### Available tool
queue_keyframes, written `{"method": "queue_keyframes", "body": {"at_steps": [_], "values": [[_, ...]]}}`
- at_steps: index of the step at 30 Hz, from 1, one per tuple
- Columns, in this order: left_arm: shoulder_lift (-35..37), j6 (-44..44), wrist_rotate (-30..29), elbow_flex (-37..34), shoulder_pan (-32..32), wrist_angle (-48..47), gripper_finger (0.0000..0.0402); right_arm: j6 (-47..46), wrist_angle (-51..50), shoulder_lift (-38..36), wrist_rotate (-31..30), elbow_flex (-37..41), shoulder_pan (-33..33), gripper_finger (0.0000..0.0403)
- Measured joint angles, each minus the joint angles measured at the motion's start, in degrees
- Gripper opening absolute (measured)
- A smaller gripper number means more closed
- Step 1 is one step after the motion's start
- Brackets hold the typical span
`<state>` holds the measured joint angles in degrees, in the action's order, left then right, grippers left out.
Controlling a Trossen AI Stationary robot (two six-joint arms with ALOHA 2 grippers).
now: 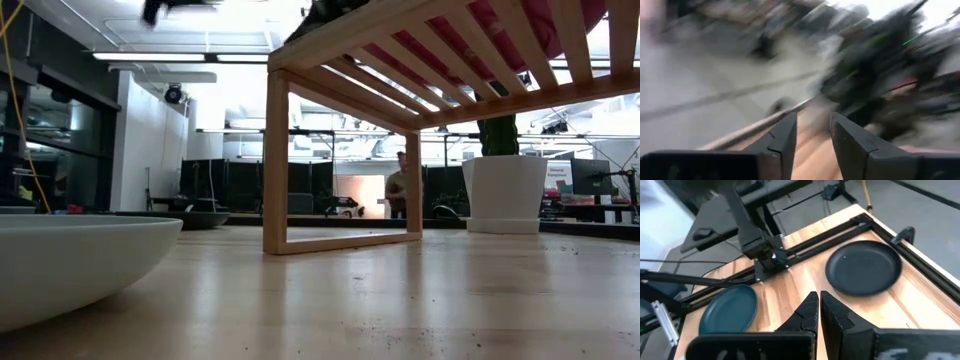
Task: Place and stack plates onto a shelf
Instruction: Stack the black plate on top of the pink plate on the shelf
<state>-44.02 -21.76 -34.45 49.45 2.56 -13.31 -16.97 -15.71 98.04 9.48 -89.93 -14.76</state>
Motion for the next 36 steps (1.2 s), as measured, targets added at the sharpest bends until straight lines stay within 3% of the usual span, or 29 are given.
{"method": "queue_keyframes", "body": {"at_steps": [3,5,8,12,16,22,36], "values": [[-0.9,-8.4,-6.0,0.0,3.1,-12.3,0.0062,2.8,-1.9,0.3,0.0,-4.0,-0.3,0.0],[-2.3,-14.3,-5.2,0.0,7.5,-20.1,0.0024,5.1,-4.0,-0.2,-0.4,-6.6,-0.6,0.0],[-7.0,-17.2,4.8,0.0,17.5,-26.4,0.0008,7.1,-7.4,-0.3,-0.4,-10.9,-0.6,0.0],[-17.9,-12.7,20.4,0.0,28.6,-25.0,0.0001,8.4,-9.8,-0.4,-0.4,-15.1,-0.6,0.0],[-29.9,-9.0,25.8,0.0,33.8,-22.3,0.0001,8.4,-13.0,-0.4,-0.2,-17.2,-0.6,0.0],[-41.1,-8.6,23.2,0.0,35.8,-23.3,0.0,8.0,-18.3,-0.4,-0.1,-17.8,0.0,0.0],[-51.2,-10.6,18.9,0.0,30.7,-11.3,0.0,9.1,-19.4,-0.4,0.0,-17.6,2.4,0.0]]}}
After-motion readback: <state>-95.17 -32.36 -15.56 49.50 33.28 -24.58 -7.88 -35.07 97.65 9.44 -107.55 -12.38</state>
